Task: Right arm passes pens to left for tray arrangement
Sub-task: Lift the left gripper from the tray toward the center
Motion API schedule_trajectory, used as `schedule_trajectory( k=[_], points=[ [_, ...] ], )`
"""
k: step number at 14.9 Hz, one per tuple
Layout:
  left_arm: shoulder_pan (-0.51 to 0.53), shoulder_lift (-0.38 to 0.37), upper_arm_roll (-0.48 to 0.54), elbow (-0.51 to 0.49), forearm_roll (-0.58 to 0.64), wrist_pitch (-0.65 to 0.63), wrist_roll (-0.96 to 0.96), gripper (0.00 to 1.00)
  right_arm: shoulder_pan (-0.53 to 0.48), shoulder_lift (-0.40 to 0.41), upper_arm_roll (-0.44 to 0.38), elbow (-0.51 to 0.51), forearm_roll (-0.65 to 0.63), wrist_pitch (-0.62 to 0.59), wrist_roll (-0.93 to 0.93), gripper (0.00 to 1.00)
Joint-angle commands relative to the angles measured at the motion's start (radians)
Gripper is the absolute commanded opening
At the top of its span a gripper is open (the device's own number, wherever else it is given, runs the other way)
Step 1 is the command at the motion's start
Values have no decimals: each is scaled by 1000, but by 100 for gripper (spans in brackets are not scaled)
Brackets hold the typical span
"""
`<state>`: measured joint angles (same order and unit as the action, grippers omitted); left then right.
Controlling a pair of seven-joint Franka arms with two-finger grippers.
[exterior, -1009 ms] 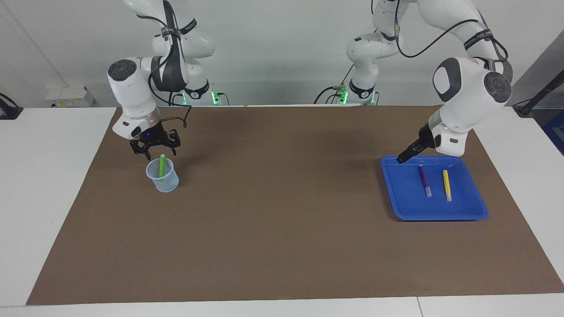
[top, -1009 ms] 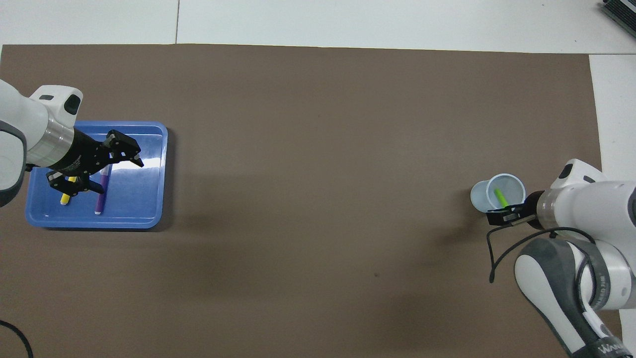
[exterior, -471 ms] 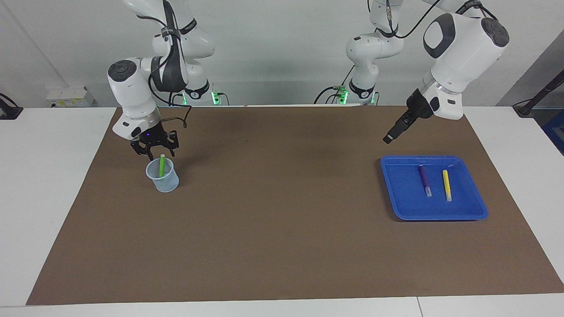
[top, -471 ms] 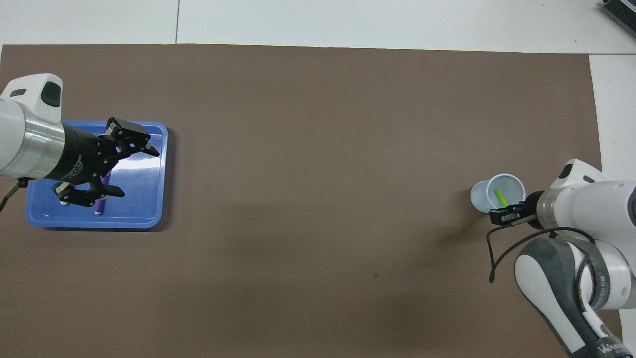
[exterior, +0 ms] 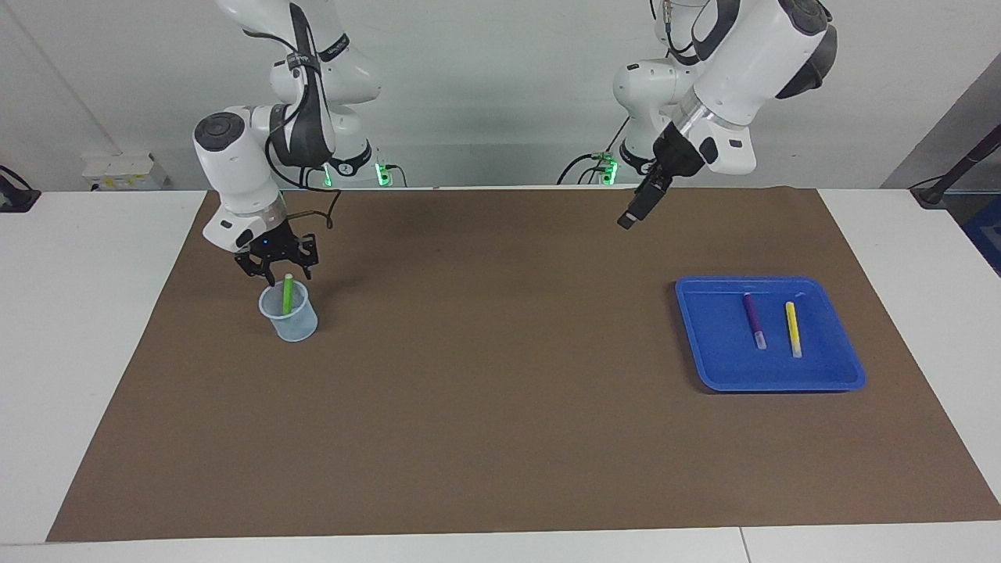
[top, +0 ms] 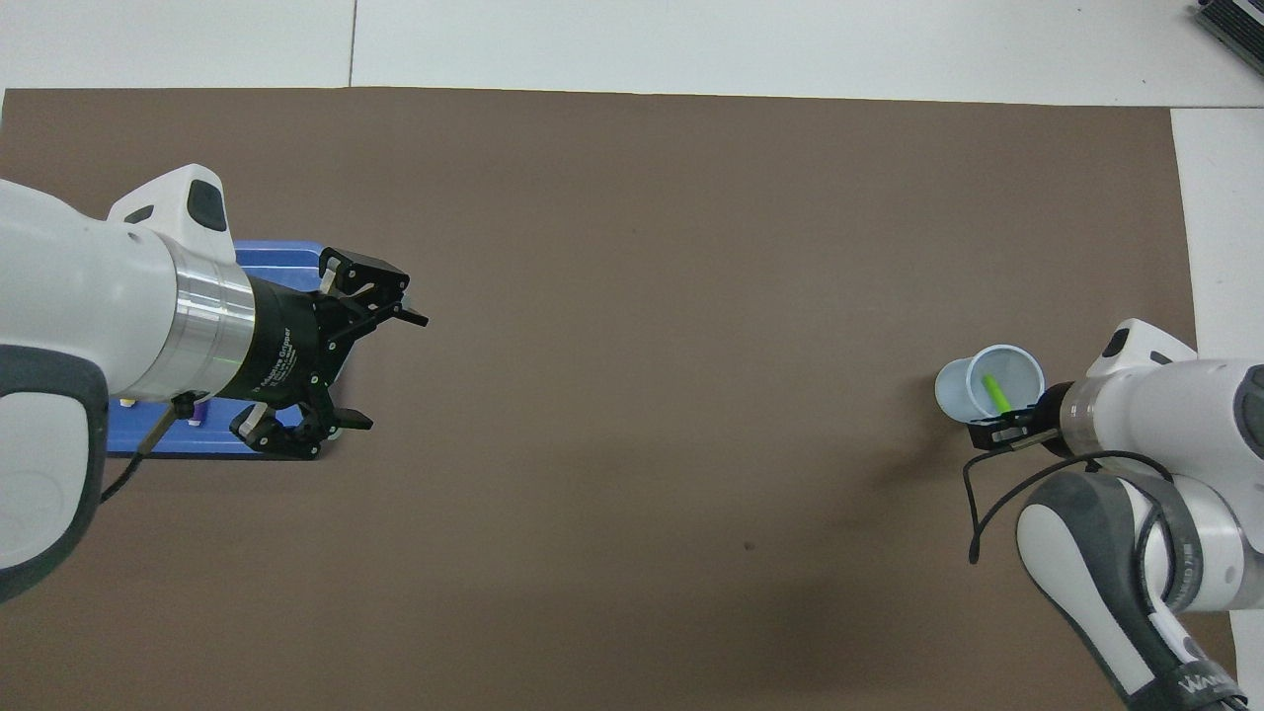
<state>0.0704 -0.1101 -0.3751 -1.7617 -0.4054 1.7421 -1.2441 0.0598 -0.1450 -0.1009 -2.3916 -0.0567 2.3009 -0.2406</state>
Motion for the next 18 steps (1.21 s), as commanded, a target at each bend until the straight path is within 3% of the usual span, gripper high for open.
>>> schedule_trajectory(
  k=[1, 8, 14, 18],
  points=[
    [-1, -32, 1, 7, -49, -4, -90, 100, -15, -1, 7, -11, -17, 19, -22, 60],
    [20, -85, -8, -70, -46, 20, -187, 100, -17, 4, 7, -4, -17, 17, -28, 36],
    [11, -106, -10, -102, -46, 24, -184, 100, -17, 21, 7, 22, -17, 8, -28, 2],
    [8, -106, -10, -99, -39, 5, -182, 100, -17, 24, 7, 38, -17, -12, -28, 0]
  ],
)
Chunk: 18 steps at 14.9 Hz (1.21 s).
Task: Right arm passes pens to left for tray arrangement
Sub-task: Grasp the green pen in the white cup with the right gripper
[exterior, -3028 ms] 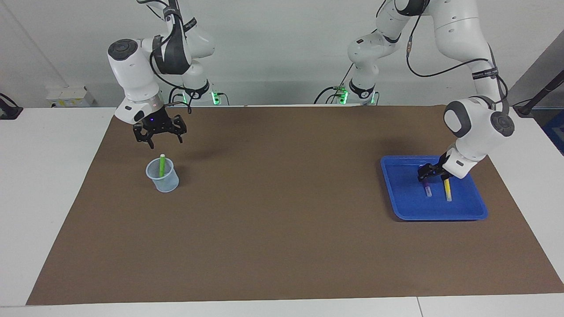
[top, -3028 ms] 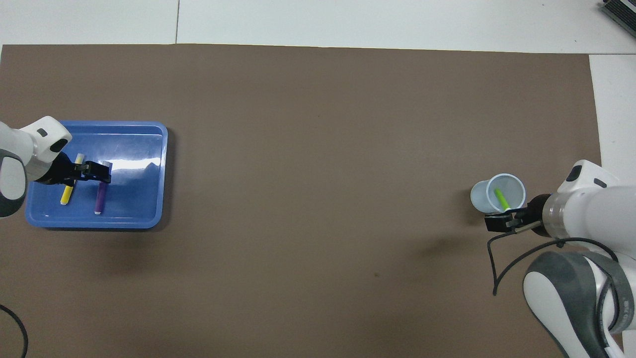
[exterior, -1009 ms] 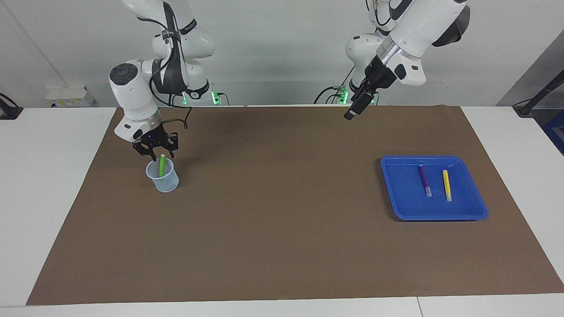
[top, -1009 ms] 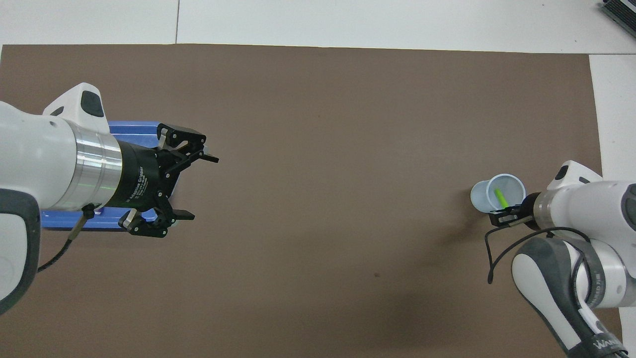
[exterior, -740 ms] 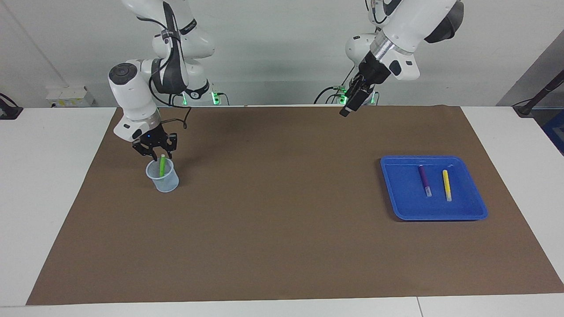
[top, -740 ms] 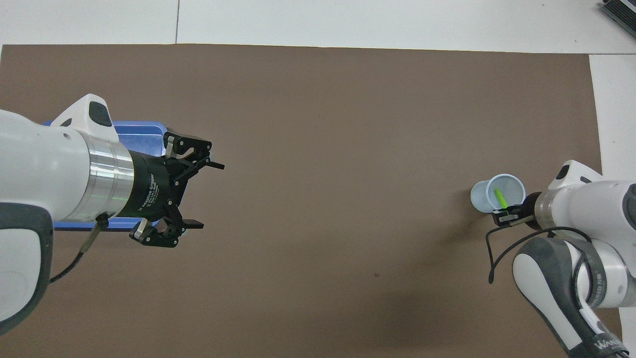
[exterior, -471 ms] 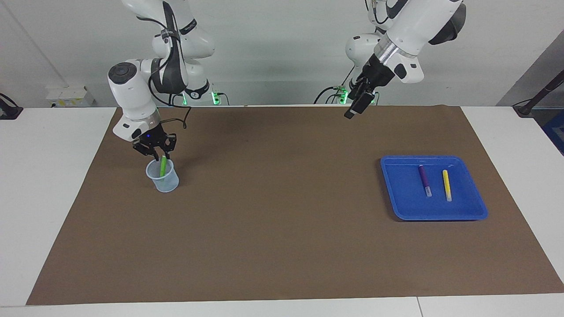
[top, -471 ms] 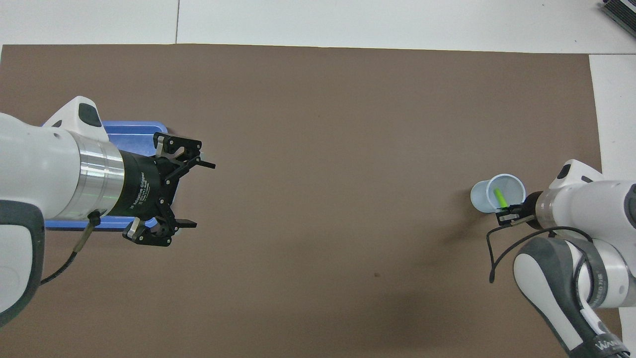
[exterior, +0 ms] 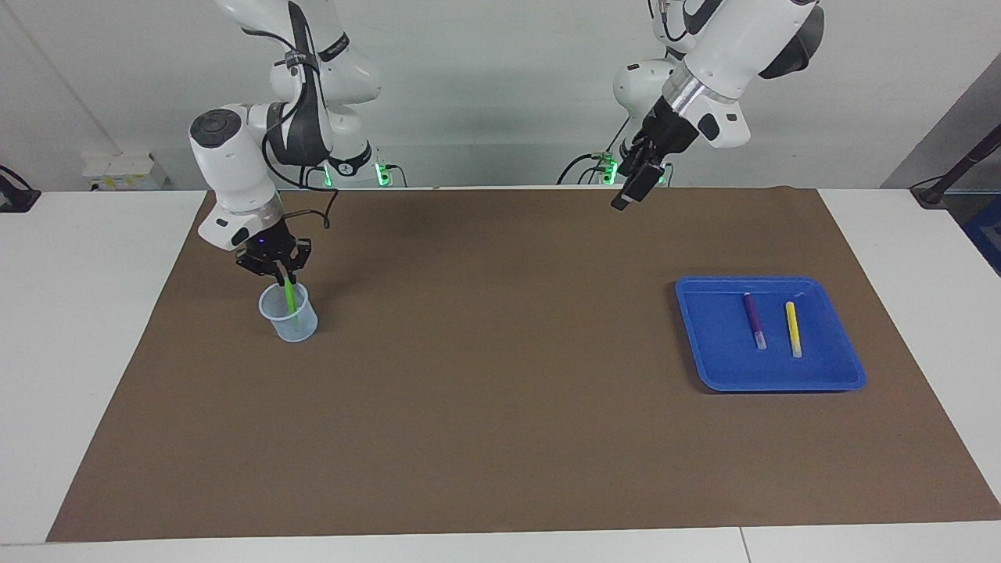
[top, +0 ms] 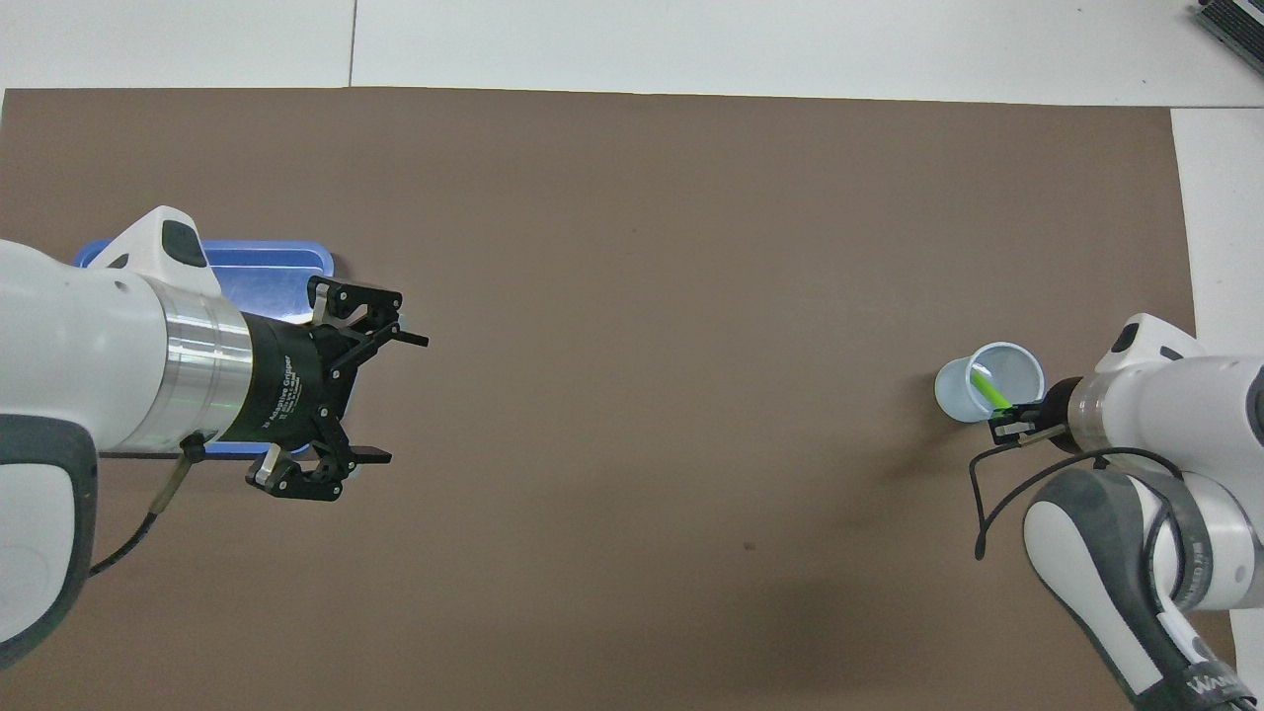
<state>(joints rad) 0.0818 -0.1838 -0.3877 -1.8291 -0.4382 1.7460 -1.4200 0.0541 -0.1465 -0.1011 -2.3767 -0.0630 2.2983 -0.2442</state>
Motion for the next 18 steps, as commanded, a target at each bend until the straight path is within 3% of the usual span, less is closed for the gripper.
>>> schedule_trajectory(
  k=[1, 6, 11, 18],
  points=[
    [-7, -32, 3, -32, -4, 0, -5, 100, -11, 25, 8, 37, -11, -29, -24, 0],
    [-1, -32, 1, -33, -5, -8, -8, 100, -3, 24, 9, 157, -11, -227, -21, 0],
    [-1, -34, 3, -35, -5, -14, -2, 100, -2, 21, 9, 197, -11, -284, -26, 0],
    [45, -36, 4, -44, -5, 9, -5, 100, 0, 16, 12, 324, 5, -463, -26, 0]
  ],
)
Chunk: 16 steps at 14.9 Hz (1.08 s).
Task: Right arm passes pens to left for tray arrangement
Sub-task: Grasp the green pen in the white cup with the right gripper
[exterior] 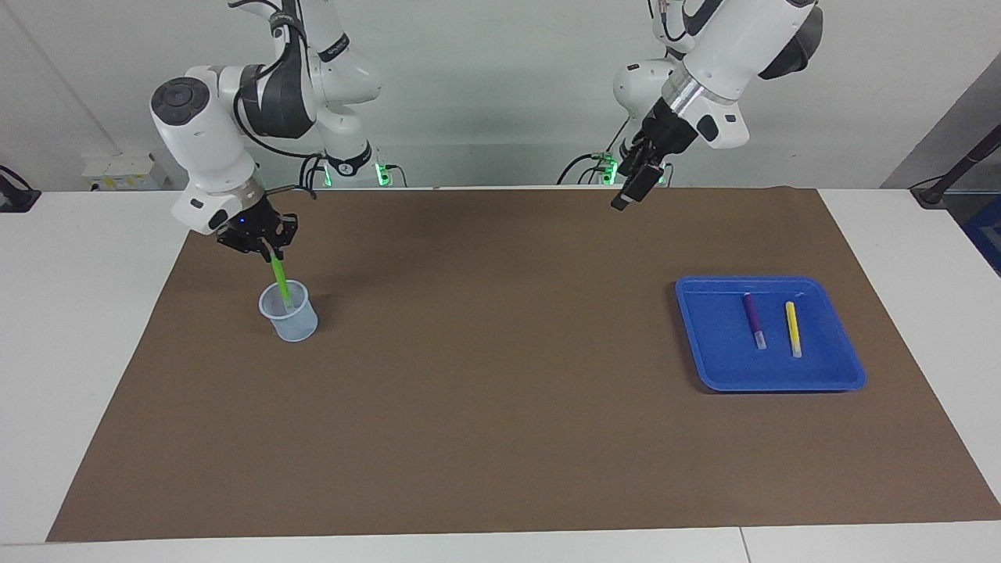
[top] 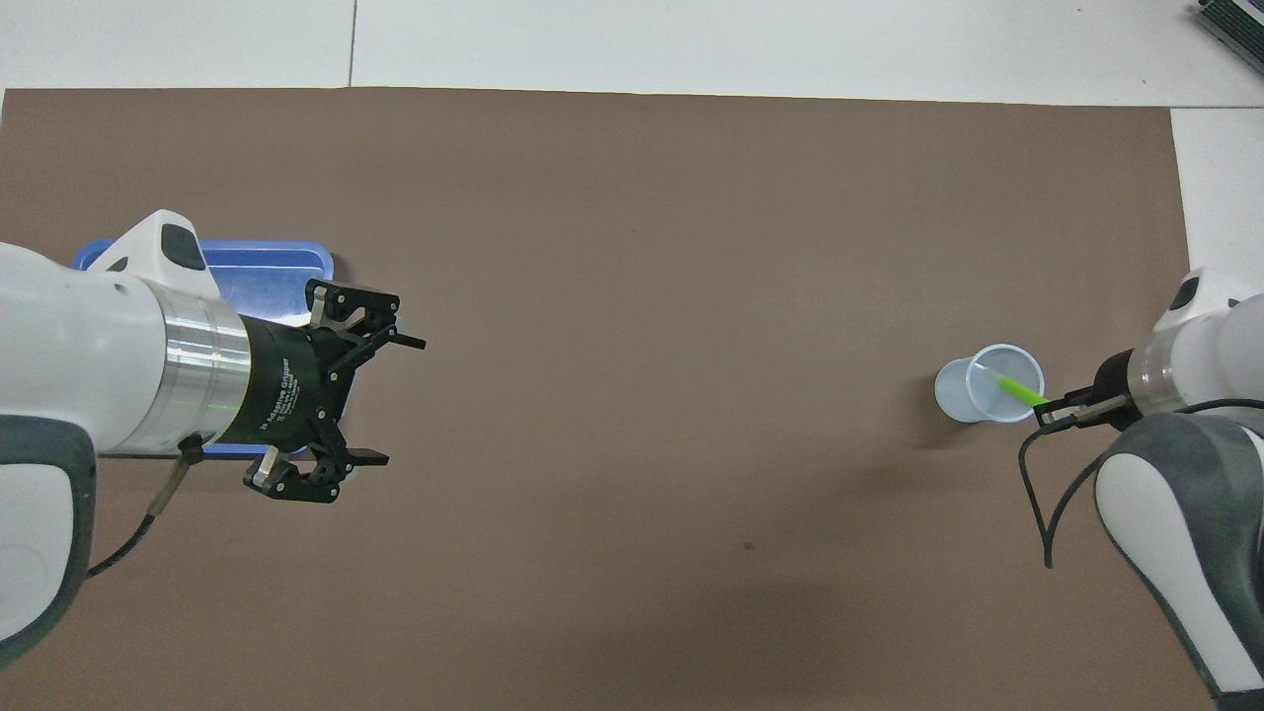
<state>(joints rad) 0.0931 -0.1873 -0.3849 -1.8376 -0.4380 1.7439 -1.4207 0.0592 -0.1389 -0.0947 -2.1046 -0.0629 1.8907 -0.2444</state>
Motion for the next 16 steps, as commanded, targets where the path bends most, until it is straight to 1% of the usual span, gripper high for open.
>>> schedule_trajectory(
  k=[1, 3, 5, 8, 11, 14, 16],
  points=[
    [36, -37, 1, -42, -7, 19, -4, 100, -6, 6, 7, 70, 8, -85, -27, 0],
    [34, -50, 1, -69, -7, 46, -7, 100, -6, 2, 9, 107, 20, -139, -38, 0],
    [27, -64, 0, -101, -7, 86, -23, 100, -4, 2, 9, 135, 78, -179, -41, 0],
    [19, -72, -5, -133, -16, 144, -59, 100, -2, -4, 10, 140, 173, -206, -41, 0],
    [-1, -70, -5, -147, -18, 171, -75, 100, -2, -4, 22, 143, 248, -229, -41, 0],
    [-7, -63, -5, -150, -21, 174, -76, 100, -2, 2, 36, 170, 304, -254, -27, 0],
    [-39, -51, -5, -150, -21, 201, -76, 100, -2, 4, 41, 170, 354, -260, -26, 0]
  ],
)
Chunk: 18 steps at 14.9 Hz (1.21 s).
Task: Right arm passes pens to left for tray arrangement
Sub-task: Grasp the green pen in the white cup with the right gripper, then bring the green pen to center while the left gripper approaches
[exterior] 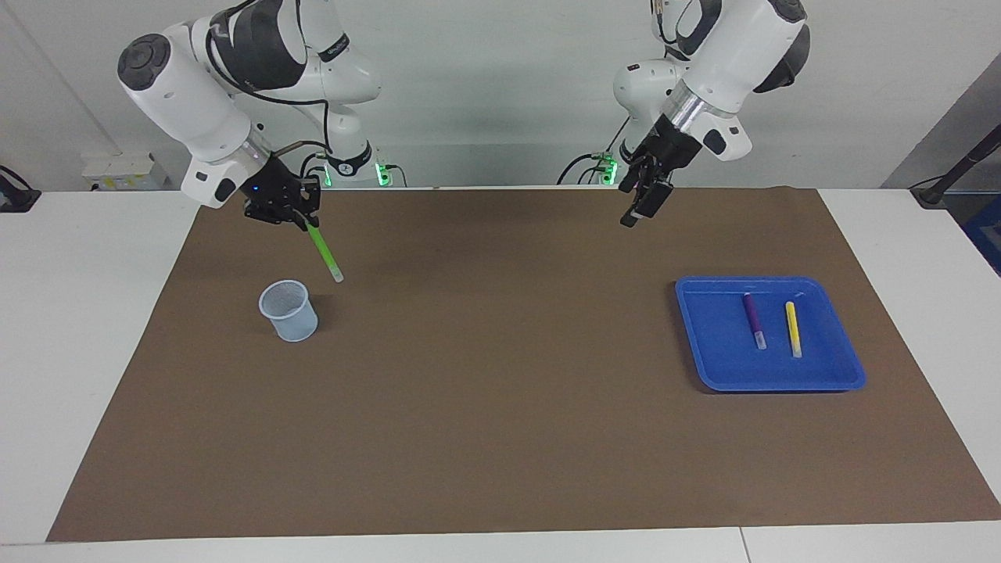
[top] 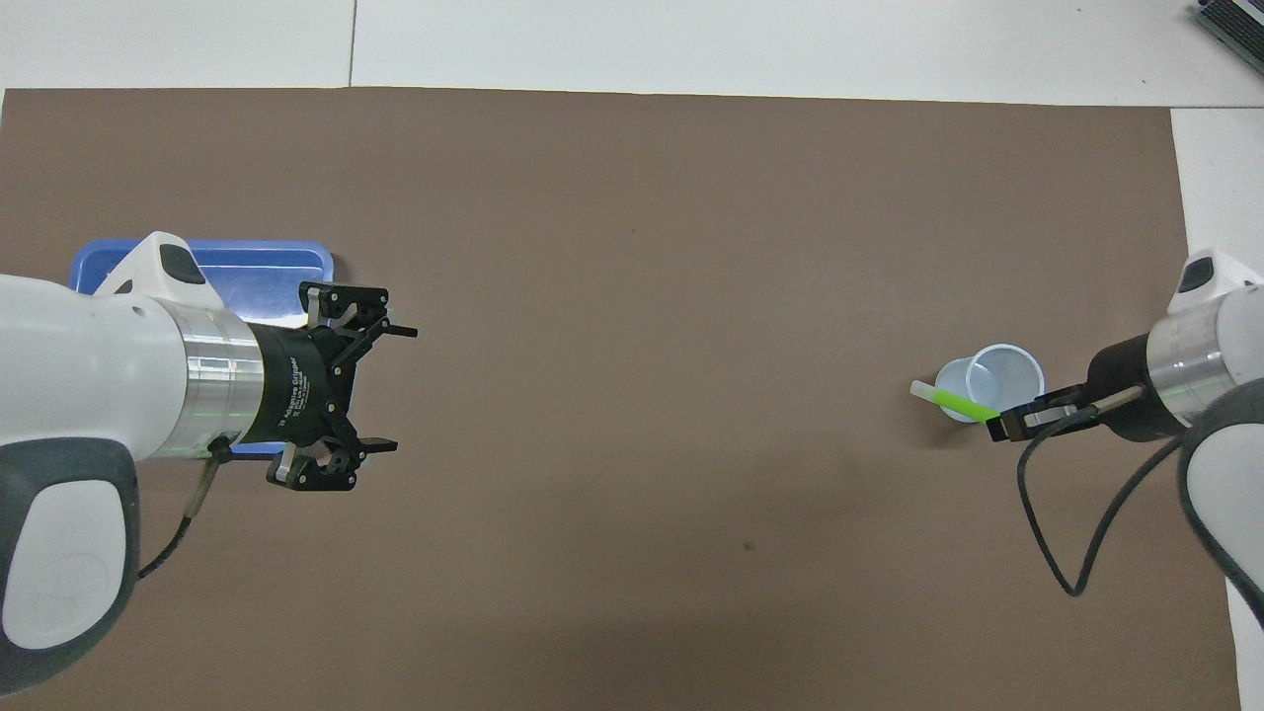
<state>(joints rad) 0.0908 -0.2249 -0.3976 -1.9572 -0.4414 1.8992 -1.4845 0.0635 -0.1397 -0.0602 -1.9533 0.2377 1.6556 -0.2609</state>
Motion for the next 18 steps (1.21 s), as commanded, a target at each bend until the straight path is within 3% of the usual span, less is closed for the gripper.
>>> schedule_trajectory(
  k=[1, 6, 9, 14, 16, 18],
  points=[
    [-60, 4, 8, -29, -17, 66, -13, 100, -7, 5, 7, 19, 87, -26, -9, 0],
    [-108, 36, 8, -28, -19, 120, -14, 100, 1, 6, 10, 19, 261, -40, -17, 0],
    [-111, 52, 8, -28, -172, 176, -32, 100, 24, 6, 11, 20, 353, -53, -24, 0],
    [-253, 96, 8, -31, -175, 336, -239, 100, 84, 5, 11, 19, 478, -57, -60, 0],
    [-284, 102, 8, -25, -172, 368, -374, 100, 88, 5, 11, 19, 521, -65, -86, 0],
    [-333, 104, 8, -20, -172, 380, -392, 100, 107, 2, 13, 19, 563, -71, -125, 0]
  ],
)
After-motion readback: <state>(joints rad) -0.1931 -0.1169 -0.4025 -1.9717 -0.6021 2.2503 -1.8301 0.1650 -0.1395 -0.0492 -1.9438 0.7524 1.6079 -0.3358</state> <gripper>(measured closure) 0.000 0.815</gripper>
